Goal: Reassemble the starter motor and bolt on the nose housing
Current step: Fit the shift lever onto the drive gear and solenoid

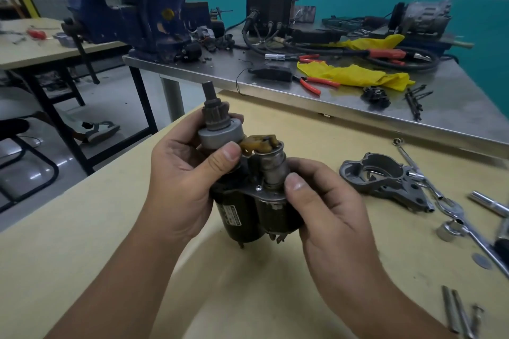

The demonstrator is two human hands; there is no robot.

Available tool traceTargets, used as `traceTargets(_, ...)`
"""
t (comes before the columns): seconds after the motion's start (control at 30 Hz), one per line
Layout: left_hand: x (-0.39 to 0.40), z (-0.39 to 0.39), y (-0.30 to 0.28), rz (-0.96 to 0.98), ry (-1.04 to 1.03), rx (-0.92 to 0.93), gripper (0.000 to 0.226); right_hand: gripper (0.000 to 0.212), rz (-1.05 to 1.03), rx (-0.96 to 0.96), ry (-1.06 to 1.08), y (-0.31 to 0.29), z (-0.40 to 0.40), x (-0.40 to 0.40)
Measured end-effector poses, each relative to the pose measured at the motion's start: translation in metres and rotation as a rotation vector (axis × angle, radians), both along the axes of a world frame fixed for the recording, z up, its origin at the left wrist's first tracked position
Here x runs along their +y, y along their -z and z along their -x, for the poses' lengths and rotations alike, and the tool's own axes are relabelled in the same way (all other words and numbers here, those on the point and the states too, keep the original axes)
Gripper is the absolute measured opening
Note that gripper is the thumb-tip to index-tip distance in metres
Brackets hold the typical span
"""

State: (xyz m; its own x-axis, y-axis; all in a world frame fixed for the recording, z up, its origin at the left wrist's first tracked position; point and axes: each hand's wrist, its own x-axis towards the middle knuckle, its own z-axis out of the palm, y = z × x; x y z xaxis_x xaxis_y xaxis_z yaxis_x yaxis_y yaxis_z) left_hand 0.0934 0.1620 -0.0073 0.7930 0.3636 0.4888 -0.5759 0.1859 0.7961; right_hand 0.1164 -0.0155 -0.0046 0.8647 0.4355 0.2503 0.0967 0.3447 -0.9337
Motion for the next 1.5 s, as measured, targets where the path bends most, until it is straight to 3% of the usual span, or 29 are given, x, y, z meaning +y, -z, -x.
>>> traceTargets(0.23, -0.006, 0.001, -0.003, -0.13, -0.057, 0.011, 0.056, 0.02, 0.109, 0.064, -0.134, -0.012, -0.015, -0.015)
traceTargets(0.47, -0.021, 0.0, -0.012, -0.305, -0.197, 0.047, 0.089, 0.017, 0.102, 0.061, -0.134, -0.016, -0.017, -0.017)
traceTargets(0.87, -0.027, 0.0, -0.01, -0.378, -0.21, 0.004, 0.073, 0.021, 0.18, 0.023, -0.13, -0.025, -0.016, -0.024)
traceTargets(1.13, -0.003, -0.013, -0.005, -0.226, 0.07, -0.006, 0.091, 0.018, 0.173, 0.02, -0.118, -0.028, -0.012, -0.02)
traceTargets(1.33, -0.013, -0.015, -0.003, -0.177, -0.043, -0.021, 0.085, 0.017, 0.246, 0.018, -0.108, -0.03, -0.015, -0.025)
traceTargets(1.5, -0.039, -0.021, -0.004, -0.143, -0.062, -0.01, 0.084, 0.011, 0.183, 0.07, -0.013, -0.026, -0.013, -0.041)
